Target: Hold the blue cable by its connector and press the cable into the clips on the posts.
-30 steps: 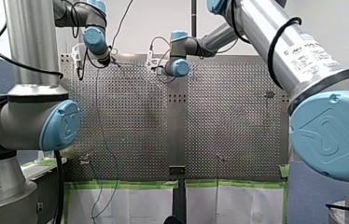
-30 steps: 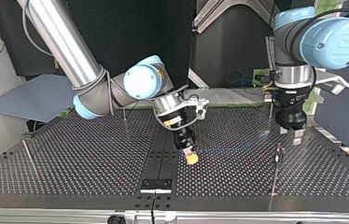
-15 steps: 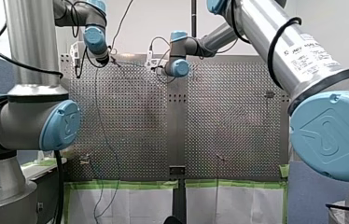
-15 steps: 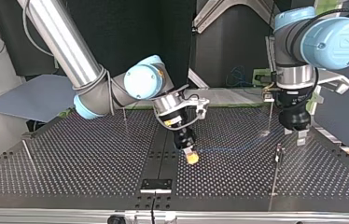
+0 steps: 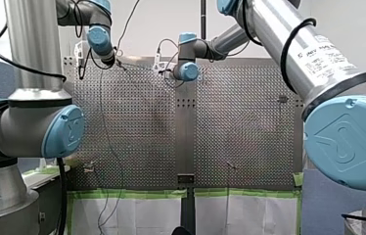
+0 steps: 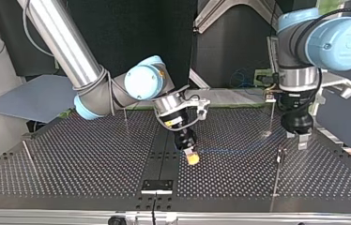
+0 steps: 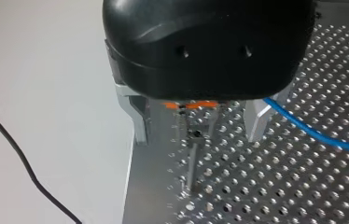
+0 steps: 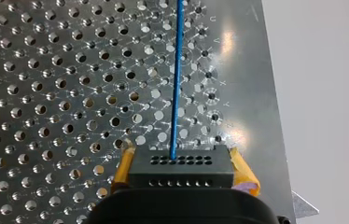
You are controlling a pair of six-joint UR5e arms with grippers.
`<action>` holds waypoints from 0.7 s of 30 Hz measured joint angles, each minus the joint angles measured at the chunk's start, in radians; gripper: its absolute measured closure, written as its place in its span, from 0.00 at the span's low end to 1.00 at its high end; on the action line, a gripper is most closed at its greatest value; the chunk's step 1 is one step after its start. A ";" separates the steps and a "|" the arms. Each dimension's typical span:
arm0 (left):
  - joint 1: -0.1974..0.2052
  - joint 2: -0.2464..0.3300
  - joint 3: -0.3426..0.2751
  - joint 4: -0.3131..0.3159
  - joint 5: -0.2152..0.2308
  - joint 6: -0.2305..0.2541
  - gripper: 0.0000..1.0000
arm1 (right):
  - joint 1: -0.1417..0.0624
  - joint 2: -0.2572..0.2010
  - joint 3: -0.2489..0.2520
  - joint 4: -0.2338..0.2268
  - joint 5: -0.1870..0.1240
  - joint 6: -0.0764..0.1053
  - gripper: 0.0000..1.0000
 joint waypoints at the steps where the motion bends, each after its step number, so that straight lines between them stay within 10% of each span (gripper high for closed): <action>1: 0.000 0.000 0.003 0.000 0.004 -0.001 0.00 | 0.000 0.000 0.000 0.001 -0.001 0.000 1.00; 21: -0.016 -0.001 0.022 -0.029 0.006 -0.014 0.00 | 0.003 0.001 0.000 0.004 0.000 0.000 1.00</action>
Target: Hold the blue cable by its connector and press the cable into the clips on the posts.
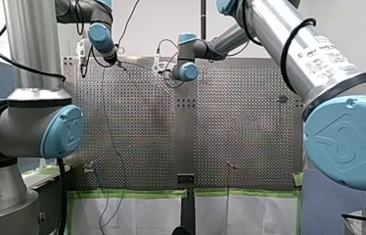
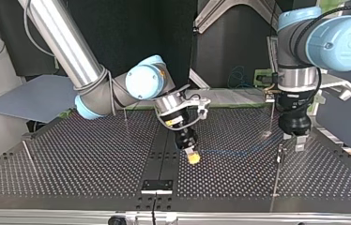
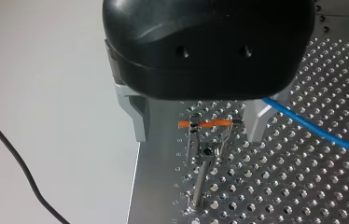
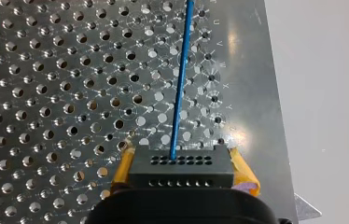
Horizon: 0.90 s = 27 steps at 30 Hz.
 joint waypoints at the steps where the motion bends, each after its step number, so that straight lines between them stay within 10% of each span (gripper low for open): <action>1: 0.000 0.000 0.000 0.000 -0.002 -0.001 0.00 | 0.000 0.000 0.000 0.000 0.000 0.000 1.00; 27: -0.062 0.008 -0.054 -0.088 -0.006 -0.090 0.00 | 0.003 0.001 0.000 0.001 0.000 0.000 1.00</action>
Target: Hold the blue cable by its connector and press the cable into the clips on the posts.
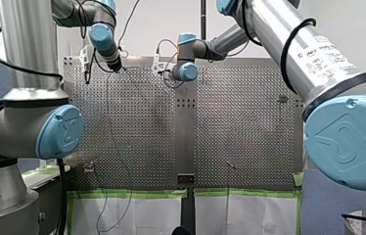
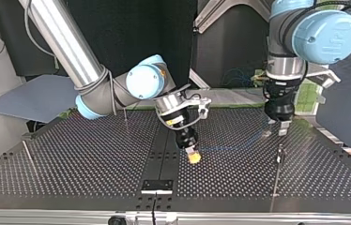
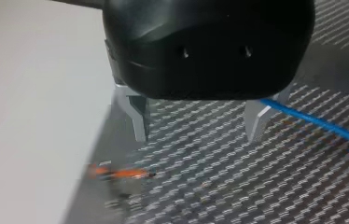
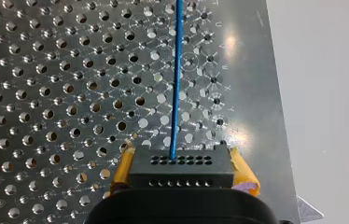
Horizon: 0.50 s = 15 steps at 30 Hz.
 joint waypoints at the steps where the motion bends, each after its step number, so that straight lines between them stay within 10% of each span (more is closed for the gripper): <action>1: -0.006 -0.001 -0.007 -0.007 -0.004 -0.004 0.00 | 0.000 0.000 0.000 0.000 0.000 0.000 1.00; 15: -0.126 -0.016 -0.033 -0.082 0.036 -0.118 0.00 | 0.003 0.000 0.000 0.027 -0.002 -0.012 1.00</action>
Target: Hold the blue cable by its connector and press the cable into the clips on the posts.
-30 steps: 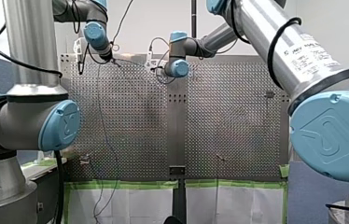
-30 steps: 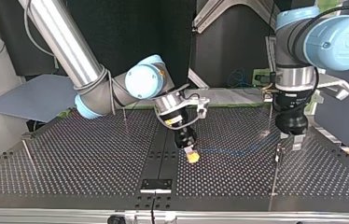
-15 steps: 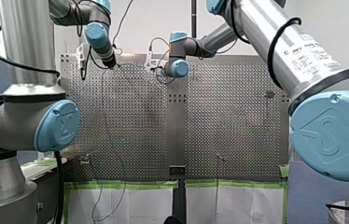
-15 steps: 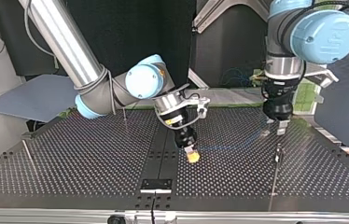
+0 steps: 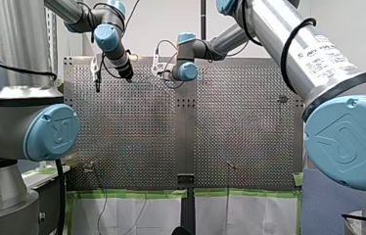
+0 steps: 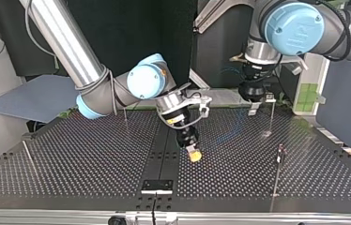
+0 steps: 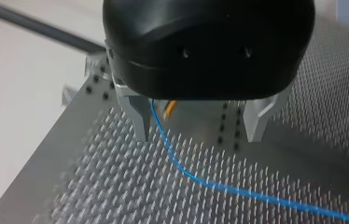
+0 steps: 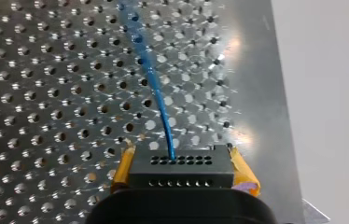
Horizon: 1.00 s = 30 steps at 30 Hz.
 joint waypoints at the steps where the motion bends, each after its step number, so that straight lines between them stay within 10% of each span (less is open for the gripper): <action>1: -0.009 -0.002 0.000 0.003 0.009 -0.009 0.00 | 0.000 0.000 0.000 0.009 0.000 -0.004 1.00; 11: -0.050 -0.013 0.000 0.037 0.085 -0.098 0.00 | 0.006 -0.003 0.020 0.044 0.001 -0.030 1.00; 30: -0.011 -0.077 0.000 0.049 0.036 -0.198 0.00 | 0.019 -0.136 0.065 0.055 0.006 -0.024 1.00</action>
